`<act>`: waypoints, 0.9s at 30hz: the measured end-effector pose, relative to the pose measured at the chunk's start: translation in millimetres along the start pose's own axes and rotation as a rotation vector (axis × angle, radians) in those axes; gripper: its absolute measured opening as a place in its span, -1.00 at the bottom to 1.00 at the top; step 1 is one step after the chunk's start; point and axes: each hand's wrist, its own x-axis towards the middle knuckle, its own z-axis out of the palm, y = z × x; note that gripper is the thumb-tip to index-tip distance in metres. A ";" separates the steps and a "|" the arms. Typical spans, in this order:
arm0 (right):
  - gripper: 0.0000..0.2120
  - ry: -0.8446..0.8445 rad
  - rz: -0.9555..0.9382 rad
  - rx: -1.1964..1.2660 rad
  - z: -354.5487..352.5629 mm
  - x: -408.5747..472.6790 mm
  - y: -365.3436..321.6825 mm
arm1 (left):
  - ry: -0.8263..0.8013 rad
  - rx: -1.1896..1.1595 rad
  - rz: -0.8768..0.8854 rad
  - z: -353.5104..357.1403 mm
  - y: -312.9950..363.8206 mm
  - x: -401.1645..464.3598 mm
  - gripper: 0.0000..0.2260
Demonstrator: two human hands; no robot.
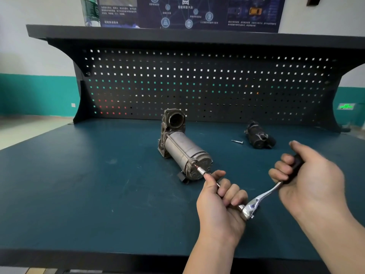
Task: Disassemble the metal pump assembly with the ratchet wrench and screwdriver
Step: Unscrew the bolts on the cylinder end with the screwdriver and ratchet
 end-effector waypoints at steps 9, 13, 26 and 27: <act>-0.84 -0.187 -0.321 -0.090 10.1 -34.5 4.1 | 0.065 0.060 0.065 -1.8 -1.2 4.3 -0.69; -0.84 -0.358 -0.498 -0.152 19.3 -53.2 11.1 | 0.073 0.062 0.070 -1.5 0.7 5.5 -0.71; -0.76 -0.378 -0.584 -0.238 7.8 -38.1 21.5 | 0.186 0.246 0.039 10.2 18.7 8.9 -0.67; -0.75 -0.348 -0.568 -0.229 9.5 -36.5 22.0 | 0.176 0.232 0.064 8.1 17.0 8.5 -0.66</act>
